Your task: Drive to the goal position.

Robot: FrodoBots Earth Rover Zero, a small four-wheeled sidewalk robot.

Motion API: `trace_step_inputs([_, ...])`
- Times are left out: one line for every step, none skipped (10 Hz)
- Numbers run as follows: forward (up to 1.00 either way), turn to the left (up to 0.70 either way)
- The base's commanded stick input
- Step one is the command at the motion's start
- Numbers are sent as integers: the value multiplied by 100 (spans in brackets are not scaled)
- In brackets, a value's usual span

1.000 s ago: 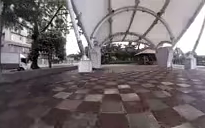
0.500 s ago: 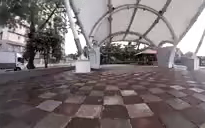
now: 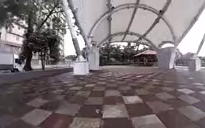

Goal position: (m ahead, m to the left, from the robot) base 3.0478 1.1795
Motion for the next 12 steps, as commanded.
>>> trace_step_inputs([100,-1])
trace_step_inputs([100,-1])
trace_step_inputs([100,-1])
trace_step_inputs([100,-1])
trace_step_inputs([100,-1])
trace_step_inputs([100,-1])
trace_step_inputs([100,-1])
trace_step_inputs([100,-1])
trace_step_inputs([100,-14])
trace_step_inputs([100,-29])
trace_step_inputs([100,-34])
trace_step_inputs([100,-3])
